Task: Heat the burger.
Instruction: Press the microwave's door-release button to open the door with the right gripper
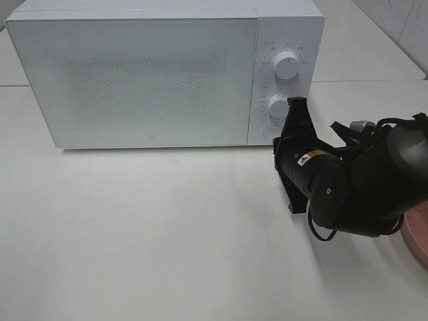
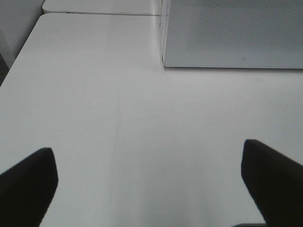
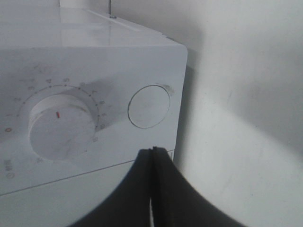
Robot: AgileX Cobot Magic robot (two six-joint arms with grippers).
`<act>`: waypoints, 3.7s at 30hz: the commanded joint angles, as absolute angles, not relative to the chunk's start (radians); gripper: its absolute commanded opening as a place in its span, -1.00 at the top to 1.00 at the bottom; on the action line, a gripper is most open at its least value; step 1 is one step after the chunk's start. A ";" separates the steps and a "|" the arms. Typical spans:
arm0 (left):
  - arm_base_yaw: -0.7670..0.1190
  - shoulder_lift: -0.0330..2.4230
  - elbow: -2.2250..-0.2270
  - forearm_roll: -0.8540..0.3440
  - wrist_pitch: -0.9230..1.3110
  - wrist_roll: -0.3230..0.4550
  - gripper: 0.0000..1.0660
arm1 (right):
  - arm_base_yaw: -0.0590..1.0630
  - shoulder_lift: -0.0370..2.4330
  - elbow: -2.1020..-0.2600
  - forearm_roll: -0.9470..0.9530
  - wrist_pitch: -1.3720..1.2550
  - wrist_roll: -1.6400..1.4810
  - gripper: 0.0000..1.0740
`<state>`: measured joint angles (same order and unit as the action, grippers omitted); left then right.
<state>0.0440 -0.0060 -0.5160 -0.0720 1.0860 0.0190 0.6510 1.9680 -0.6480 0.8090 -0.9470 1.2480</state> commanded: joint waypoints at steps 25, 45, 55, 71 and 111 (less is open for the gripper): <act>0.048 -0.021 -0.516 -0.070 1.073 0.021 -0.83 | 0.548 2.104 -0.851 0.759 -0.843 1.245 1.00; 0.048 -0.021 -0.516 -0.070 1.073 0.021 -0.83 | 0.548 2.148 -0.906 0.799 -0.924 1.239 1.00; 0.048 -0.021 -0.516 -0.070 1.073 0.021 -0.83 | 0.548 2.148 -0.911 0.823 -1.005 1.240 1.00; 0.048 -0.021 -0.516 -0.070 1.073 0.021 -0.83 | 0.536 2.185 -1.037 0.854 -1.043 1.195 1.00; 0.048 -0.021 -0.516 -0.070 1.073 0.021 -0.83 | 0.539 2.076 -0.895 0.829 -0.810 1.091 1.00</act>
<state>0.0440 -0.0060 -0.5160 -0.0720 1.0860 0.0190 0.5440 2.0950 -0.8920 0.8510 -0.7940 1.1140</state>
